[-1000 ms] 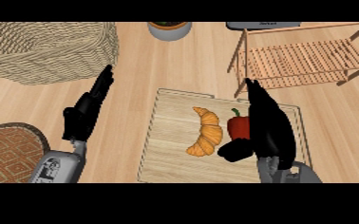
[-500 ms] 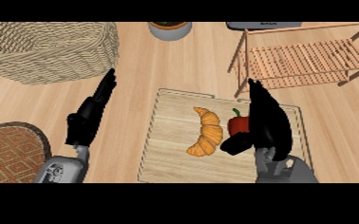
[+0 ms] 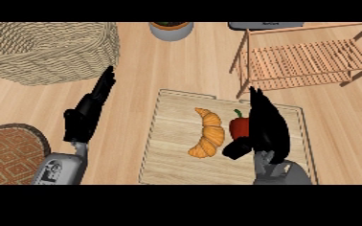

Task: Pick the bell pepper from the tray and place it in the tiered shelf

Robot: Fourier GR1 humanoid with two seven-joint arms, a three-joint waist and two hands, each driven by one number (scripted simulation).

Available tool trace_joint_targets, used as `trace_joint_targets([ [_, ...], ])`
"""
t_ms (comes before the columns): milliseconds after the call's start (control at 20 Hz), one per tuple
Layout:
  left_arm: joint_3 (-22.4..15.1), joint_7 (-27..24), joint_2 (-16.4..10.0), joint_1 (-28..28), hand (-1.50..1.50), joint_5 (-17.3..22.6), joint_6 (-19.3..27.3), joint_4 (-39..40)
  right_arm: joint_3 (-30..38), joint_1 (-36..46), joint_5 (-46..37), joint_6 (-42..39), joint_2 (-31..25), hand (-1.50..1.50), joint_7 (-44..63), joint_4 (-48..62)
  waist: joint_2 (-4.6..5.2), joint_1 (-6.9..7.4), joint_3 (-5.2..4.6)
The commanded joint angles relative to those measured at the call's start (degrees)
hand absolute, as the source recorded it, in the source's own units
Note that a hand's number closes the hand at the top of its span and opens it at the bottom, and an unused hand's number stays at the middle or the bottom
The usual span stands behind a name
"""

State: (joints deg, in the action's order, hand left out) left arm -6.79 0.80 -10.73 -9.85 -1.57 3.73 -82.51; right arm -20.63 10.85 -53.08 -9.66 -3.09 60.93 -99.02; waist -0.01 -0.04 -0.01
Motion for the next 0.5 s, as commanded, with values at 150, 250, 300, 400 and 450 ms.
trace_joint_targets([
  [150, 1.22, 0.08, 1.16, -0.54, 0.0, -1.3, -1.55, 0.91, 1.06, -2.91, -1.63, -0.89, 2.05, -1.5, 0.44, 0.93, 0.0, 0.0, 0.0],
  [250, -0.78, 0.65, 3.57, -0.21, 0.0, -4.5, 1.43, 0.41, -0.02, -3.02, -2.35, -1.07, 3.01, -1.5, 1.42, 0.62, -0.02, 0.03, 0.0],
  [300, 0.11, 0.46, 3.11, 1.39, 0.0, -1.92, -0.41, -1.63, 6.26, 0.96, 0.31, -2.98, 0.48, -1.5, -2.47, 4.4, 0.01, 0.21, 0.01],
  [400, 1.07, 0.05, 2.43, -0.59, 0.0, -2.63, -0.73, 0.37, -2.08, -3.97, -2.34, 0.09, 3.02, 1.5, -0.34, 4.49, 0.0, 0.04, 0.0],
  [450, 1.37, -2.59, 4.13, -1.97, 0.0, -2.9, 0.04, 5.53, 1.85, -0.39, -1.12, -4.64, 2.23, 1.5, -1.49, 5.51, 0.06, -0.07, -0.01],
])
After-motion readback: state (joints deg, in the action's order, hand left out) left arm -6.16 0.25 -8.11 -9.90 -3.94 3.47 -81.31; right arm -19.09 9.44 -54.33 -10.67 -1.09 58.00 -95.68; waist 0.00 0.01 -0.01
